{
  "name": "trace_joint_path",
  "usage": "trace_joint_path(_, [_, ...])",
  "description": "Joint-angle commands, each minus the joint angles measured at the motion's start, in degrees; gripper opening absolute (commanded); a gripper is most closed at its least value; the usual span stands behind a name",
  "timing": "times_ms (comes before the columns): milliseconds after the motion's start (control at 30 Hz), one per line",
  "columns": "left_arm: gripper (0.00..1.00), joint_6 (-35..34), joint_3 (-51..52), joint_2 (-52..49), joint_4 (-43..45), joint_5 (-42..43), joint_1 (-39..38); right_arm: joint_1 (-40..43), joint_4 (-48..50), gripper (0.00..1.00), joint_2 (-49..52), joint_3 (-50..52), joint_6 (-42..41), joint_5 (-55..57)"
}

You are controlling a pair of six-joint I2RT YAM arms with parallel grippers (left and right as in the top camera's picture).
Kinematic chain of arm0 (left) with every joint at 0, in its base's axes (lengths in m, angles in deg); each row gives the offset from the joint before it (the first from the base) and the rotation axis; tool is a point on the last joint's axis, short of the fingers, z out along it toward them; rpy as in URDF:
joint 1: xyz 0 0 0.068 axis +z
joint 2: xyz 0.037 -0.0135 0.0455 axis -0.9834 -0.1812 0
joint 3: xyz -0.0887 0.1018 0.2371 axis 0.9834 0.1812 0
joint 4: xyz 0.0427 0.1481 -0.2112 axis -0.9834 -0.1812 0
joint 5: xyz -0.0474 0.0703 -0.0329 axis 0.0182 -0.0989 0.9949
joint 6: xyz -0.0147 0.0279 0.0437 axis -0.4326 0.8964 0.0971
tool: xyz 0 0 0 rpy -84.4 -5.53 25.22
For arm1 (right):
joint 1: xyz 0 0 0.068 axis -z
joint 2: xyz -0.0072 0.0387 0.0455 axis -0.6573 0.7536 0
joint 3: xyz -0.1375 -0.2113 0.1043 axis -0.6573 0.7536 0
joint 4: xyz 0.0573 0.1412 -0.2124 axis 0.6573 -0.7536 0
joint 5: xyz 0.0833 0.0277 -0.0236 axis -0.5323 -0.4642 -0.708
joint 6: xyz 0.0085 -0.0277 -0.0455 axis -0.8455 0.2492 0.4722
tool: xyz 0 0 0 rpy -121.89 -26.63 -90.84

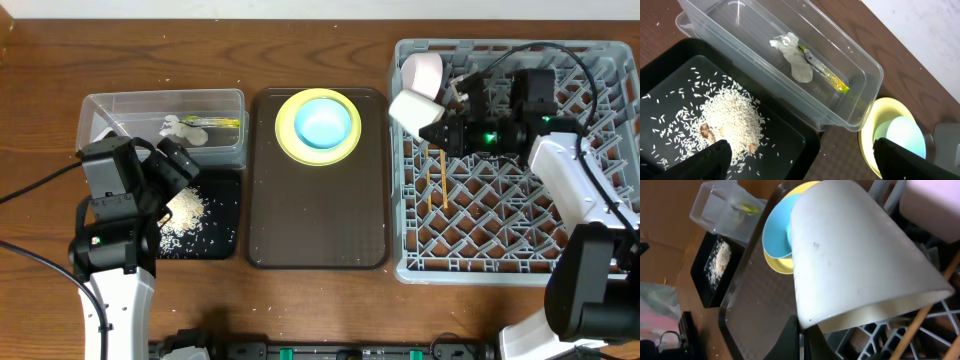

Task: Sort waste into correct bins and load items into the dishwasher rack
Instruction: 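Carry the white cup with the right gripper into the dish rack, then lower the white cup into the rack and open the right gripper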

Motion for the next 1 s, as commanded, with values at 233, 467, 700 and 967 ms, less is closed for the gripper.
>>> trace_joint_path(233, [0.93, 0.1, -1.2, -0.1, -0.2, -0.3, 0.3, -0.4, 2.6, 0.01, 0.3, 2.5, 0.6, -1.0])
trace_joint_path(467, [0.93, 0.1, -1.2, -0.1, -0.2, -0.3, 0.3, -0.5, 7.3, 0.01, 0.3, 2.5, -1.0, -3.5])
trace_joint_path(700, [0.93, 0.1, -1.2, -0.1, -0.2, -0.3, 0.3, -0.6, 7.8, 0.01, 0.3, 2.5, -1.6, -3.5])
trace_joint_path(967, [0.93, 0.1, -1.2, -0.1, -0.2, -0.3, 0.3, -2.4, 8.1, 0.01, 0.3, 2.5, -1.6, -2.8])
